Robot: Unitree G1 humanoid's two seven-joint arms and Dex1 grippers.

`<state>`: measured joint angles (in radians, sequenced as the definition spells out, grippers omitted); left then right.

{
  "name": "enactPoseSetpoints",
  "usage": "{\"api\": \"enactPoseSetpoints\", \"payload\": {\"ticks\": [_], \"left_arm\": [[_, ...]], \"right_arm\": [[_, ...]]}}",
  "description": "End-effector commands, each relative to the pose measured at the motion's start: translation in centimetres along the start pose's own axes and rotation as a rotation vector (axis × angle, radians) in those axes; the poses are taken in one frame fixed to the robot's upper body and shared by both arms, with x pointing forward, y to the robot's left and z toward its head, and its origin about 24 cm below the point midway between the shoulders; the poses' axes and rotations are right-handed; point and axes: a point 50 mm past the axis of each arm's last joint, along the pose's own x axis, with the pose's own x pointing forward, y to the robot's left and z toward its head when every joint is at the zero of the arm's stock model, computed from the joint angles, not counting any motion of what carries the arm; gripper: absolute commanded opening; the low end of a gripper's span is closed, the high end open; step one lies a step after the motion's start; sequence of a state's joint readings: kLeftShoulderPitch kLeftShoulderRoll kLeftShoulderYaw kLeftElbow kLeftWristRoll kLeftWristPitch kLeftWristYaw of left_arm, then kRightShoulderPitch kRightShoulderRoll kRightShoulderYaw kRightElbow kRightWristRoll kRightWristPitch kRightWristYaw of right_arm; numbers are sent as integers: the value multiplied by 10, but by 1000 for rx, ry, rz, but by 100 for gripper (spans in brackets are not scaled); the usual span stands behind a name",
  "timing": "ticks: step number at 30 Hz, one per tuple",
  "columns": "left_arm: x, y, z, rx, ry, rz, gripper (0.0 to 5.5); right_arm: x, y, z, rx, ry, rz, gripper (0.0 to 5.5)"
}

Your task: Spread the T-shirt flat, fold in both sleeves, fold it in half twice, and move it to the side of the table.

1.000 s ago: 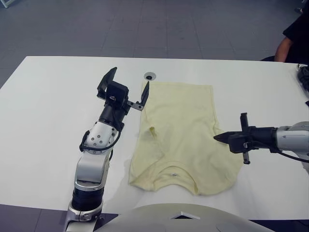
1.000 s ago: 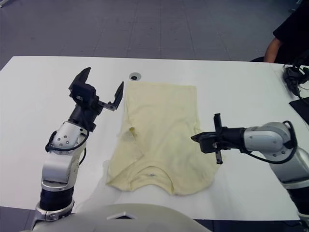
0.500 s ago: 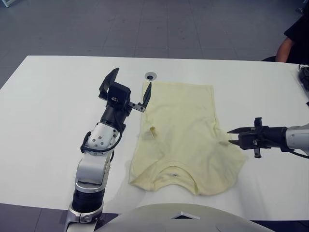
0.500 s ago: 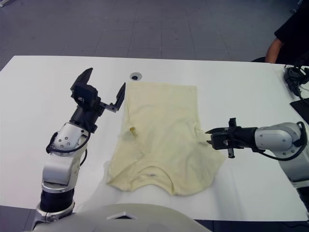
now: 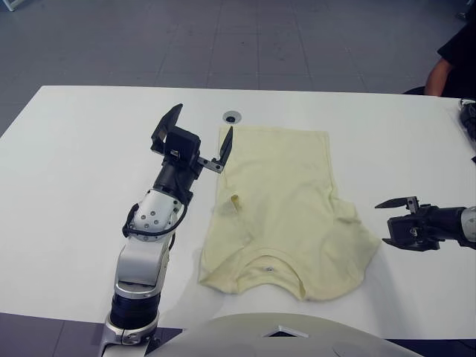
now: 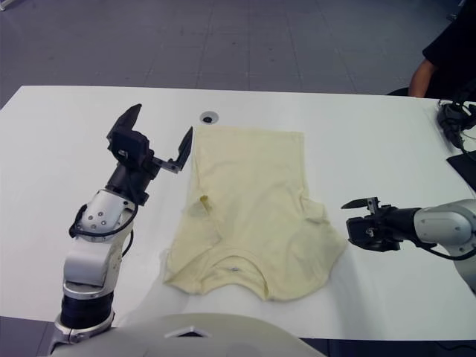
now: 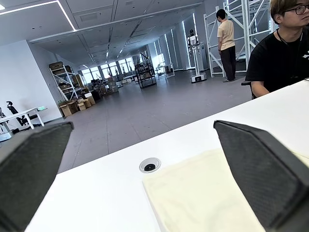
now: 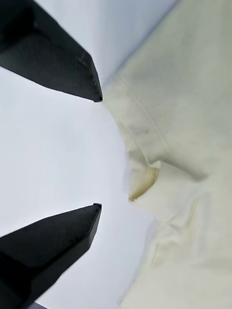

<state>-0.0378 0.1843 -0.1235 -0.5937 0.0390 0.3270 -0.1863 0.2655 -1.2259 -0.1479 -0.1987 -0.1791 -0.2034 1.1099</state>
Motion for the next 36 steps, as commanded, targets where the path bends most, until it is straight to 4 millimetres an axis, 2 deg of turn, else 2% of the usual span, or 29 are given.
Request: {"api": "enactPoseSetpoints", "payload": {"ticks": [1, 6, 19, 24, 36], "left_arm": [[-1, 2, -1, 18, 13, 7, 540], [-2, 3, 0, 21, 14, 13, 540], [-1, 3, 0, 22, 13, 13, 540], [0, 3, 0, 24, 13, 13, 540], [-1, 4, 0, 30, 15, 14, 540]], "right_arm": [[-2, 0, -2, -32, 46, 29, 460], [6, 3, 1, -50, 37, 61, 537], [21, 9, 1, -49, 29, 88, 537], [22, 9, 0, -43, 25, 89, 464], [24, 11, 0, -39, 6, 91, 250]]}}
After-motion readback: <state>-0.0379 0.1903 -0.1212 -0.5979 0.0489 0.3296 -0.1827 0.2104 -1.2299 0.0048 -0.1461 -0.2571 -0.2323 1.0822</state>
